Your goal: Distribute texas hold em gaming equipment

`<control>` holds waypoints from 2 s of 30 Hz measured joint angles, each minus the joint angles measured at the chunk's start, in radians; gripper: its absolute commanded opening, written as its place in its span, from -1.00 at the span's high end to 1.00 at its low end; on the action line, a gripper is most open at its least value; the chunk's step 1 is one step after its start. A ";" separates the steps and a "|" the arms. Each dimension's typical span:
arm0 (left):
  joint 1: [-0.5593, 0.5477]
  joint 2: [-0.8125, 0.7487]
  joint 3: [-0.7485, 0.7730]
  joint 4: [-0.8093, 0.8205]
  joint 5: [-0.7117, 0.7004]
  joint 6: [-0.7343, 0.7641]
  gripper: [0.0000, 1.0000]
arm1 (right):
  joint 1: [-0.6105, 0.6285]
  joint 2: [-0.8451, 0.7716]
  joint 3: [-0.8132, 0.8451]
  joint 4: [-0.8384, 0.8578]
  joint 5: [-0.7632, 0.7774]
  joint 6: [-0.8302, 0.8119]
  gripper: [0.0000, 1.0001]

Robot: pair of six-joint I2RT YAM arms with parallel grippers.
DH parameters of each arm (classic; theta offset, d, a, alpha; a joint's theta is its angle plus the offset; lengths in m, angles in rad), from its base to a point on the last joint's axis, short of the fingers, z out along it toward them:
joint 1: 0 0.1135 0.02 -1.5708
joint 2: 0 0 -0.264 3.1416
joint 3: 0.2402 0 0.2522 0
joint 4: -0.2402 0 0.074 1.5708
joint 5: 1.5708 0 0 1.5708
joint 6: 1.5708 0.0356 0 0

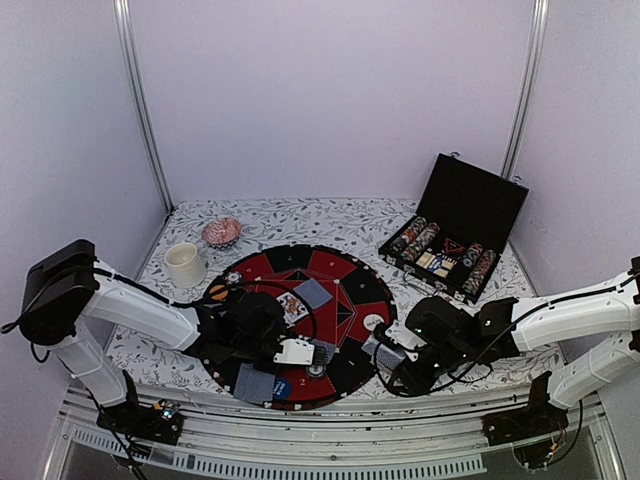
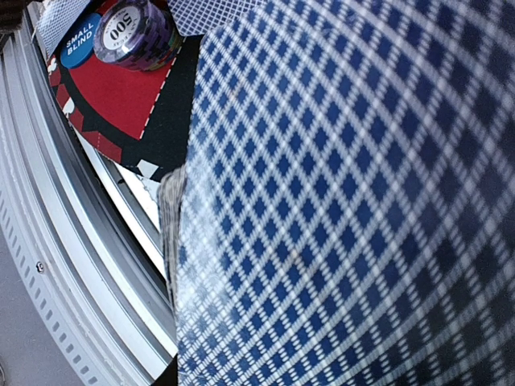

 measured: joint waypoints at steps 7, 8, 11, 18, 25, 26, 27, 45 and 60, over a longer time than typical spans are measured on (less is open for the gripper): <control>0.000 0.027 0.000 0.035 -0.040 0.016 1.00 | 0.000 0.000 0.000 0.000 0.000 0.000 0.26; 0.000 0.029 0.000 0.039 -0.042 0.021 1.00 | 0.000 0.000 0.000 0.000 0.000 0.000 0.26; 0.000 0.034 0.000 0.058 -0.046 0.031 1.00 | 0.000 0.000 0.000 0.000 0.000 0.000 0.26; 0.000 0.034 0.000 0.130 -0.073 0.056 1.00 | 0.000 -0.004 0.000 0.000 0.000 0.000 0.26; 0.030 -0.005 0.000 0.233 -0.081 0.160 1.00 | 0.000 -0.005 0.000 0.000 0.000 0.000 0.26; 0.043 -0.007 0.007 0.238 -0.075 0.181 1.00 | 0.000 -0.005 0.000 0.000 0.000 0.000 0.26; 0.060 -0.007 0.017 0.240 -0.066 0.203 1.00 | 0.000 -0.005 0.000 0.000 0.000 0.000 0.26; 0.318 0.325 0.422 0.241 0.111 0.575 1.00 | 0.000 -0.005 0.000 -0.001 0.001 0.000 0.26; 0.325 0.452 0.536 0.078 0.181 0.831 1.00 | 0.000 -0.005 0.000 -0.001 0.002 0.000 0.26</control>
